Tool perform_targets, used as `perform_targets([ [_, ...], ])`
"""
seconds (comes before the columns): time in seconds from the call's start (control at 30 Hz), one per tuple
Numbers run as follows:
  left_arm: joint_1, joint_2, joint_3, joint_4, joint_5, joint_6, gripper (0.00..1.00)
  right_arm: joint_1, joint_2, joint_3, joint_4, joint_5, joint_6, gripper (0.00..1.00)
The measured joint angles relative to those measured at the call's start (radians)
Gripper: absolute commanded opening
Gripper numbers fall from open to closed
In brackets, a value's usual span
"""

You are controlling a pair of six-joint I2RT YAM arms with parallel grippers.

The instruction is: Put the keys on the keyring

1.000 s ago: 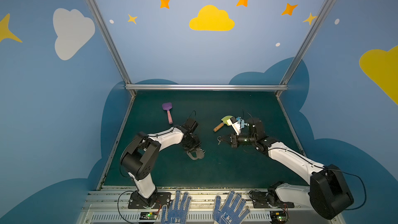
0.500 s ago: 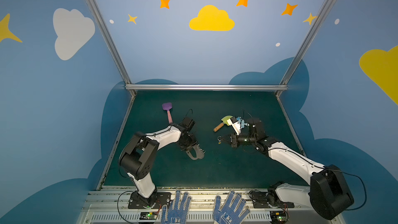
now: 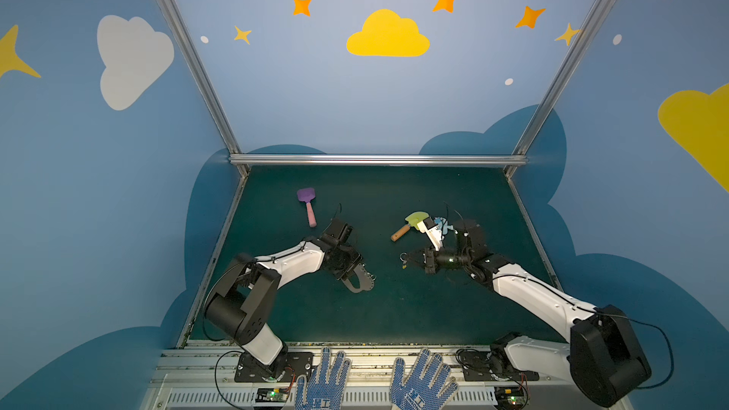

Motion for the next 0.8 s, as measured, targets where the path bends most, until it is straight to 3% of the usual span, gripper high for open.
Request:
perform_targets([
  [0.23,0.000,0.003,-0.040,0.088,0.010,-0.121,0.49,0.001,-0.018,-0.006,0.001,0.002,0.000,0.00],
  [0.53,0.000,0.045,-0.024,0.142,0.012,-0.159,0.38,0.001,-0.047,-0.019,0.003,0.006,0.002,0.00],
  [0.8,0.000,0.074,-0.016,0.166,0.019,-0.174,0.12,0.001,-0.066,-0.030,0.003,0.019,0.002,0.00],
])
